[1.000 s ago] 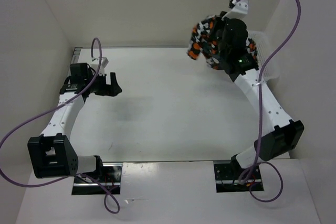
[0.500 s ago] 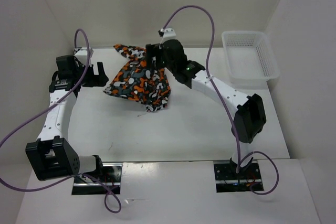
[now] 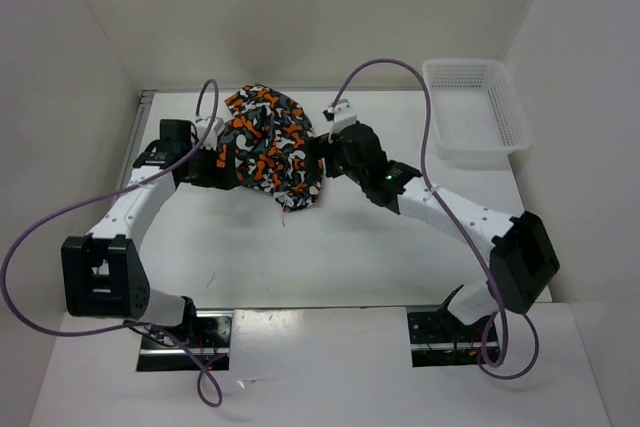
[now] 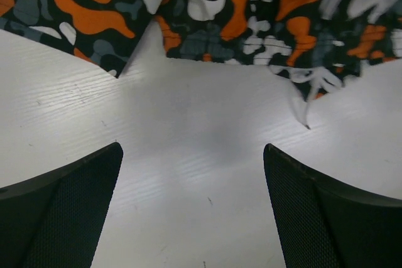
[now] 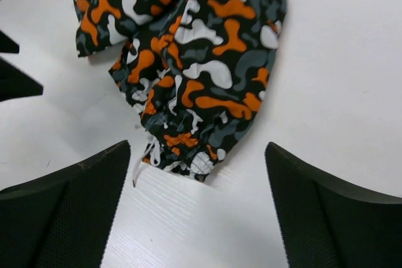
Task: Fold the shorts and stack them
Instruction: Move the shorts to the center of the board
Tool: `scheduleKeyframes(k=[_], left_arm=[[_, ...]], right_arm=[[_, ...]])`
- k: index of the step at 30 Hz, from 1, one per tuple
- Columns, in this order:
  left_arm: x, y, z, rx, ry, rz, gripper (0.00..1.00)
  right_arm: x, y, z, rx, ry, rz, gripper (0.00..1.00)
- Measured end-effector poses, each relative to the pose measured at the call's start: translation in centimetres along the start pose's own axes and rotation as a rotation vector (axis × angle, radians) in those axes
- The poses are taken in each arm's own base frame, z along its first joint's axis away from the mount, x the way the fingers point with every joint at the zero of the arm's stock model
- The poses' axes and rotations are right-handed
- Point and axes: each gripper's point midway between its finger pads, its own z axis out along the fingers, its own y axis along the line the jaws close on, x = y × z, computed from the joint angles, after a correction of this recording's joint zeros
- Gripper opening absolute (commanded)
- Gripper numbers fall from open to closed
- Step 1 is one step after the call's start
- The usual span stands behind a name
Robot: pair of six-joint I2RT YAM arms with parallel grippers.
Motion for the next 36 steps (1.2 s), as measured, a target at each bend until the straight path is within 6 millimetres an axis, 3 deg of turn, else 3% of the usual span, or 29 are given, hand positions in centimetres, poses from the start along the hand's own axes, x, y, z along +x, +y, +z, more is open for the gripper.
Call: scheduleKeyframes(k=[3, 8, 11, 13, 14, 18, 19, 20, 22, 24, 26, 31, 36], left_arm=[[0.4, 1.9, 2.1, -0.058, 0.021, -0.010, 0.99], [-1.4, 4.6, 3.9, -0.142, -0.045, -0.006, 0.99], [-2.2, 5.4, 5.2, -0.179, -0.073, 0.010, 0.99], [-2.1, 5.3, 6.5, -0.189, -0.071, 0.026, 0.99], [-1.9, 5.3, 7.2, -0.194, -0.064, 0.031, 0.98], [-0.3, 5.6, 9.4, -0.210, -0.026, 0.040, 0.85], [0.1, 5.8, 9.7, -0.217, -0.018, 0.036, 0.81], [0.3, 6.1, 10.1, -0.224, -0.014, 0.035, 0.69], [0.4, 6.5, 10.6, -0.239, -0.015, 0.034, 0.57], [0.3, 6.9, 11.1, -0.250, -0.021, 0.035, 0.43], [0.2, 7.3, 11.3, -0.263, -0.029, 0.035, 0.35], [-0.1, 8.0, 11.7, -0.279, -0.048, 0.032, 0.00], [-0.1, 8.7, 11.7, -0.288, -0.052, 0.020, 0.00]], right_arm=[[3.4, 0.5, 2.3, -0.025, 0.087, -0.014, 0.89], [10.6, 1.5, 6.8, -0.059, 0.275, -0.018, 1.00], [14.1, 2.4, 8.1, -0.080, 0.355, -0.033, 1.00], [15.3, 2.9, 8.4, -0.092, 0.387, -0.040, 0.97], [15.6, 2.9, 8.6, -0.092, 0.395, -0.042, 0.95], [15.6, 3.1, 9.1, -0.091, 0.395, -0.045, 0.66], [15.5, 3.0, 9.1, -0.086, 0.394, -0.047, 0.46], [15.5, 2.9, 9.1, -0.079, 0.393, -0.047, 0.37], [15.5, 2.6, 9.1, -0.063, 0.391, -0.050, 0.23], [15.4, 2.2, 9.2, -0.039, 0.386, -0.052, 0.17], [15.4, 1.8, 9.2, -0.020, 0.384, -0.055, 0.01], [15.2, -0.3, 9.4, 0.026, 0.389, -0.037, 0.00], [12.4, -6.2, 9.1, 0.126, 0.352, 0.000, 0.00]])
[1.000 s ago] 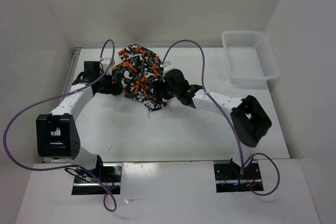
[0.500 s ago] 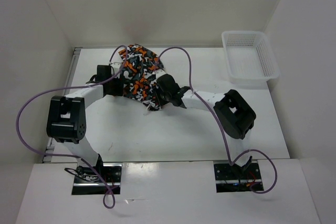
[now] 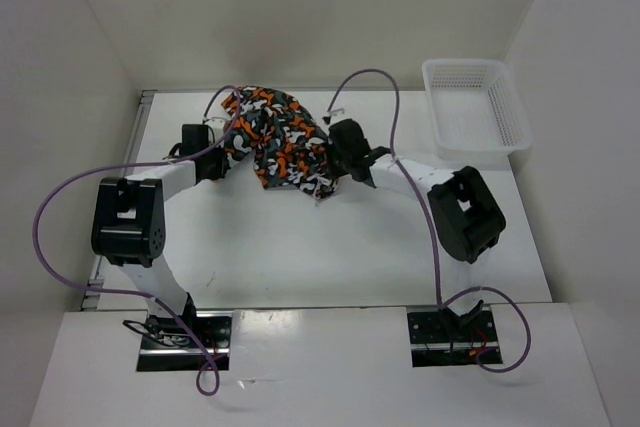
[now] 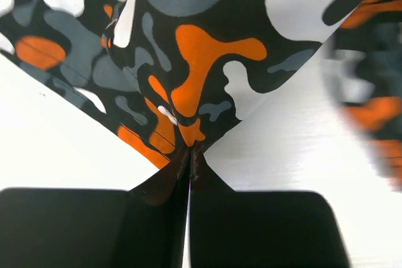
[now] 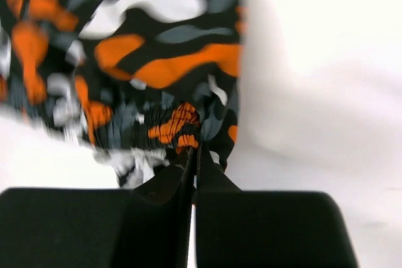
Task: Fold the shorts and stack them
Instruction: Move the shorts to the center of the board, then flatten the shorts out
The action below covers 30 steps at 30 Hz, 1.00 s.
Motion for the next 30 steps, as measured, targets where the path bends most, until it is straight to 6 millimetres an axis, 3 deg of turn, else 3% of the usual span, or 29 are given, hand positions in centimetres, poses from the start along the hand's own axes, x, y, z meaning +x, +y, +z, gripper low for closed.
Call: scheduleKeyframes(k=[2, 4, 7, 9, 10, 14, 15, 18, 21, 24, 28, 30], left_arm=[[0.5, 0.2, -0.1, 0.005, 0.019, -0.008, 0.00], [1.3, 0.1, -0.5, 0.021, 0.055, -0.016, 0.00], [2.2, -0.3, -1.9, 0.052, 0.104, -0.026, 0.00], [2.4, -0.6, -3.4, 0.078, 0.122, -0.032, 0.00], [2.4, -0.9, -4.2, 0.092, 0.128, -0.034, 0.04], [2.8, -1.7, -6.2, 0.133, 0.156, -0.036, 0.39], [3.1, -1.9, -6.4, 0.142, 0.168, -0.037, 0.53], [3.3, -2.3, -7.0, 0.167, 0.199, -0.051, 0.60], [1.7, -1.8, -7.4, 0.181, 0.169, -0.067, 0.68], [-0.9, -0.2, -7.5, 0.162, 0.095, -0.088, 0.75], [-1.8, 1.0, -7.3, 0.141, 0.060, -0.102, 0.77], [-1.5, 0.9, -7.0, 0.144, 0.067, -0.103, 0.77]], right_arm=[[-2.2, -3.3, -0.5, 0.067, -0.035, 0.018, 0.00], [-5.3, -6.5, -1.1, 0.138, -0.083, 0.034, 0.14], [-10.1, -10.1, -2.6, 0.209, -0.167, 0.067, 0.27], [-13.3, -12.3, -3.9, 0.244, -0.234, 0.097, 0.47], [-14.7, -13.4, -4.5, 0.261, -0.266, 0.111, 0.57], [-17.2, -16.9, -6.2, 0.306, -0.326, 0.149, 0.71], [-17.2, -17.1, -6.3, 0.305, -0.325, 0.159, 0.74], [-15.8, -16.0, -6.3, 0.279, -0.300, 0.179, 0.74], [-12.8, -12.9, -6.6, 0.224, -0.248, 0.201, 0.73], [-8.8, -8.9, -6.4, 0.135, -0.175, 0.226, 0.73], [-5.1, -5.0, -4.0, 0.048, -0.070, 0.277, 0.73], [-3.1, -4.0, -2.2, 0.025, -0.007, 0.319, 0.74]])
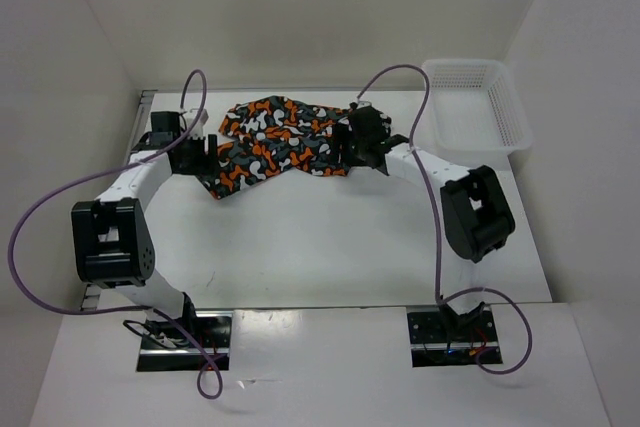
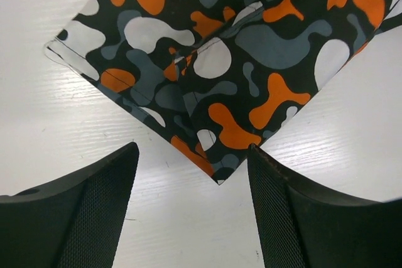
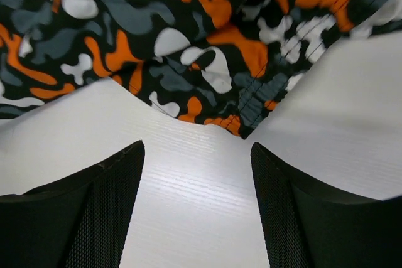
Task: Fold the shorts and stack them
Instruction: Flatten the shorts out
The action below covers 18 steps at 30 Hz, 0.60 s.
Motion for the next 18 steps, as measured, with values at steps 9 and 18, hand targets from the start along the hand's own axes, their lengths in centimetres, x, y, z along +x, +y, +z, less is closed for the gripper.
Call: scheduleKeyframes(k=[9, 18], left_arm=[[6.1, -1.6, 1.5, 0.055, 0.138, -0.014, 0.83], [8.3, -3.5, 3.4, 0.090, 0.169, 0.032, 0.77]], right_arm=[[6.0, -0.4, 4.4, 0.013, 0.177, 0.090, 0.75], [6.7, -0.4, 5.2, 0.078, 0.170, 0.131, 0.71]])
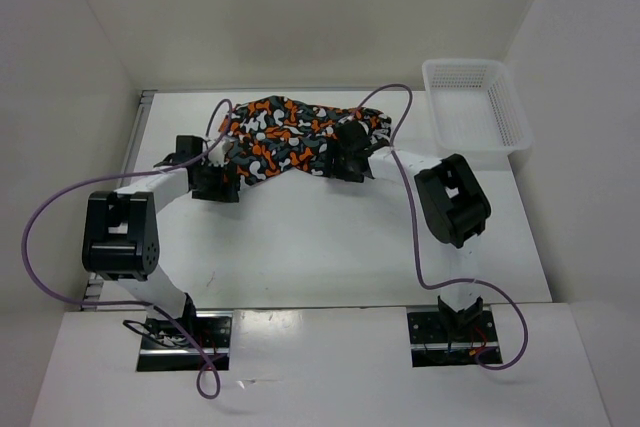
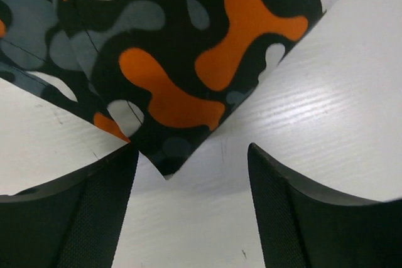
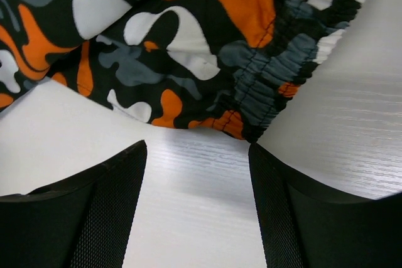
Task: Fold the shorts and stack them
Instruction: Flatten the shorts out
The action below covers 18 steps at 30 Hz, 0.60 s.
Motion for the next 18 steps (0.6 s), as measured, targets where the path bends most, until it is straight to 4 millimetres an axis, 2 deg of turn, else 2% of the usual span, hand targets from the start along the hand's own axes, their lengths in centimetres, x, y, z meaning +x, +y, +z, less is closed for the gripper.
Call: scheduleKeyframes(k=[2, 6, 9, 13, 16, 18], left_arm=[[-0.6, 0.2, 0.1, -0.006, -0.022, 0.005, 0.70], [-1.2, 0.3, 0.5, -0.021, -0.046, 0.019, 0.70], [-1.6, 0.4, 0.7, -0.033, -0.061, 0.028, 0.69], [-2.1, 0.5, 0.9, -0.050, -0.078, 0.042, 0.79], [-2.5, 0.7, 1.3, -0.068, -0.091, 0.051, 0.80], [-2.5, 0.5, 1.6, -0.070, -0.089, 0.057, 0.72]], right_arm=[[-0.1, -0.3, 0.2, 0.017, -0.008, 0.010, 0.71], [-0.9, -0.4, 0.5, 0.042, -0.033, 0.029, 0.71], [-1.1, -0.5, 0.5, 0.056, -0.040, 0.045, 0.76], [-1.4, -0.9, 0.5, 0.077, -0.052, 0.071, 0.77], [-1.5, -1.0, 0.5, 0.090, -0.060, 0.092, 0.77], [-1.5, -1.1, 0.6, 0.094, -0.058, 0.097, 0.76]])
